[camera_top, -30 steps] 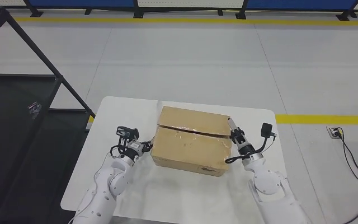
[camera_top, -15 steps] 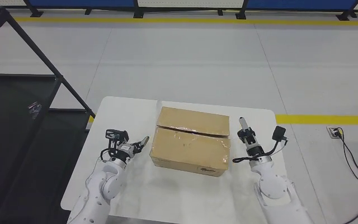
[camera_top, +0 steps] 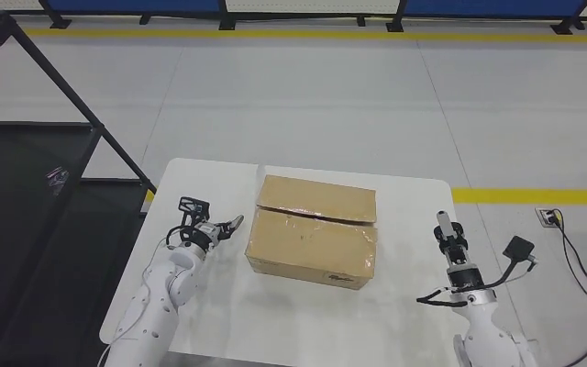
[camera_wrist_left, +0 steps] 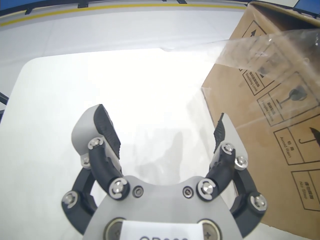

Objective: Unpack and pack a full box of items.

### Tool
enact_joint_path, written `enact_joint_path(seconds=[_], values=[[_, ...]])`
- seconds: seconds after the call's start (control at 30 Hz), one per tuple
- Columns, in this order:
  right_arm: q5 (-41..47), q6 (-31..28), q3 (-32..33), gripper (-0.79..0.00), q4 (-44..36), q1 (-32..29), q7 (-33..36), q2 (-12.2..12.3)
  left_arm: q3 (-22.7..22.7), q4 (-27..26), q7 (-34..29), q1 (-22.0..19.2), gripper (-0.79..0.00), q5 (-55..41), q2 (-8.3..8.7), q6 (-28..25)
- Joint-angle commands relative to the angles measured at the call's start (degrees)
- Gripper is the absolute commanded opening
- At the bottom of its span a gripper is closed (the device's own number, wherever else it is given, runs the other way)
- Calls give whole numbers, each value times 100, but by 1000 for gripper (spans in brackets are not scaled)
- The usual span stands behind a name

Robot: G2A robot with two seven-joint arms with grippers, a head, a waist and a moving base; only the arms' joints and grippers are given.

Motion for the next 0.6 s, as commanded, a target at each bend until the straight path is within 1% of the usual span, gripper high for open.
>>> enact_joint_path(seconds=[0.0, 0.1, 0.17, 0.23, 0.3, 0.37, 0.47, 0.57], values=[[-3, -1, 0, 0, -4, -4, 0, 0, 0, 0, 0, 0, 0, 0, 0, 0], [-3, -1, 0, 0, -4, -4, 0, 0, 0, 0, 0, 0, 0, 0, 0, 0], [-37, 54, -41, 0, -13, 32, -24, -5, 55, -22, -22, -26, 0, 92, -11, 133], [-110, 70, -97, 0, -27, 78, -43, -10, 117, 66, 119, -137, 0, 19, -27, -153], [-137, 57, -129, 0, -45, 85, -46, -13, 209, 288, 358, -325, 0, 241, -41, -135], [-154, 34, -136, 0, -63, 71, -47, -13, 356, 590, 607, -537, 0, 459, -81, 19], [-135, 7, -77, 0, -34, 31, -68, -9, 638, 1116, 983, -874, 0, 751, -175, 251], [-93, -11, 19, 0, -28, -36, -85, -3, 944, 1644, 1302, -1194, 0, 1006, -285, 317]])
